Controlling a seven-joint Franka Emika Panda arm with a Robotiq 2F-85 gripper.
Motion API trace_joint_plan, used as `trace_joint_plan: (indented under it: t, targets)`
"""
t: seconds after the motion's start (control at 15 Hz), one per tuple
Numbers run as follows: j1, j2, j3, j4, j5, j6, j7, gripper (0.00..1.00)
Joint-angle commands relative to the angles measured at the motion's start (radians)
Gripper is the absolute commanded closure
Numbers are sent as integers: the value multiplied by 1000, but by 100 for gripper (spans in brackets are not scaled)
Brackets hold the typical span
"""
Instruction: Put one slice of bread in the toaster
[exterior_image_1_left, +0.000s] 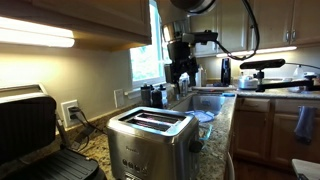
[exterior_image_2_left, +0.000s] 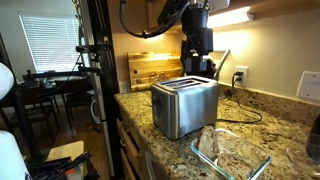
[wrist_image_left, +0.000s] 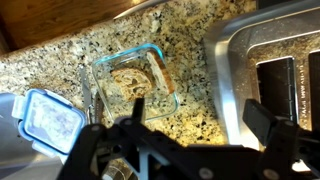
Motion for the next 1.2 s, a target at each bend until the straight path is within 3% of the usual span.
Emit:
trace_joint_plan:
  t: [0.0, 1.13]
  targets:
    - [-13, -2, -18, -22, -9, 3, 10, 0]
    - [-26, 48, -51, -32, 1, 38, 7, 0]
